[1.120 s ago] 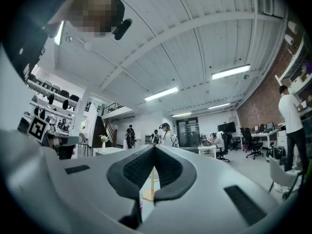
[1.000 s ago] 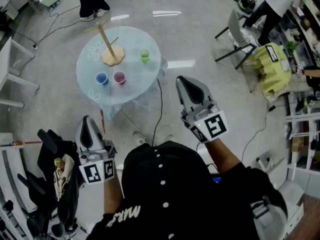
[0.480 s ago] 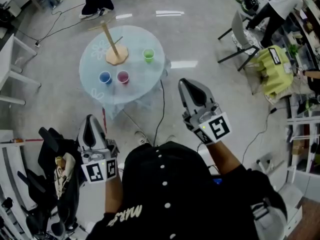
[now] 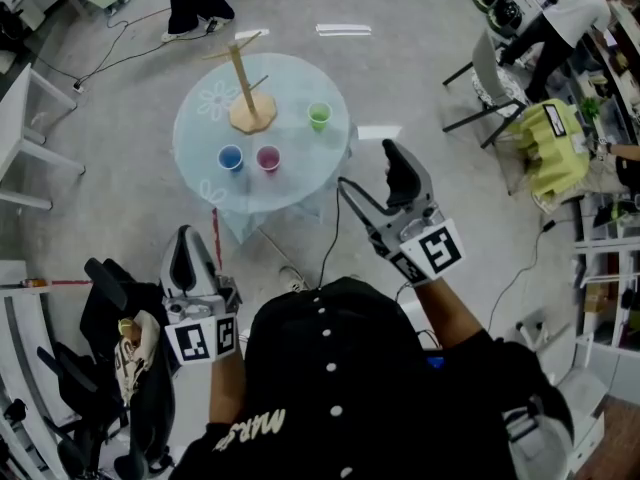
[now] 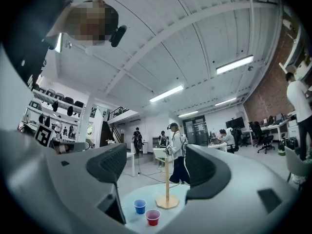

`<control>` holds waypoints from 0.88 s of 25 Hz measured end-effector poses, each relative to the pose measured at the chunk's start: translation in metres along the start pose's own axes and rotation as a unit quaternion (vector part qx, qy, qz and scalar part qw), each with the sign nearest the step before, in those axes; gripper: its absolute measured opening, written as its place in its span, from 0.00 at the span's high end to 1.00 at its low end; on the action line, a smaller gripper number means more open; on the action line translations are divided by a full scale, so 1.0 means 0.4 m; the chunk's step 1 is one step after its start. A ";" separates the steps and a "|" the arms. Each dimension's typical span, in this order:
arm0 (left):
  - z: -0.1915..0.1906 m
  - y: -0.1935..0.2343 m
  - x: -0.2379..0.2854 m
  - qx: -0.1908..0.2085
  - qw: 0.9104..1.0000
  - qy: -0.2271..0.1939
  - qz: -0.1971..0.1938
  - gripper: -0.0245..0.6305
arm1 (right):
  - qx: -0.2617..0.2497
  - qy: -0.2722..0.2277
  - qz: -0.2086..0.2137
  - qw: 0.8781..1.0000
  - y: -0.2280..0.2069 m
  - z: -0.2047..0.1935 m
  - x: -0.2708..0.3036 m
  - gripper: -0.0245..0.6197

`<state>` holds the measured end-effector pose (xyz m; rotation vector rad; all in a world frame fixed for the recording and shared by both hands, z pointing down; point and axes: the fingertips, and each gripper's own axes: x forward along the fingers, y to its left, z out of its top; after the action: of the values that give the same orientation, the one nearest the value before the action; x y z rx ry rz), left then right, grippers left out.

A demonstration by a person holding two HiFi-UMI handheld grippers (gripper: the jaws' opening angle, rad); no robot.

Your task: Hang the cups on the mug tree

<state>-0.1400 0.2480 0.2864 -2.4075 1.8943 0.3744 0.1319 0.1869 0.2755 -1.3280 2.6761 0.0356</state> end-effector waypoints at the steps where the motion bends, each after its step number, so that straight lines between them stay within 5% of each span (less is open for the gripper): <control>1: -0.003 0.021 0.002 -0.001 1.000 0.001 -0.002 0.97 | -0.003 0.005 -0.002 1.000 0.011 -0.011 0.017 0.39; 10: -0.019 0.130 0.030 -0.016 0.999 0.007 -0.032 0.97 | -0.006 0.036 -0.012 0.999 0.078 -0.081 0.114 0.39; 22: -0.074 0.155 0.155 -0.025 0.999 0.018 -0.030 0.97 | -0.004 0.101 0.022 0.995 0.022 -0.265 0.250 0.40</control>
<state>-0.1815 0.1682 0.3077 -2.5146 1.8428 0.3811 0.0520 0.1037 0.3651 -1.3422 2.8749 -0.0887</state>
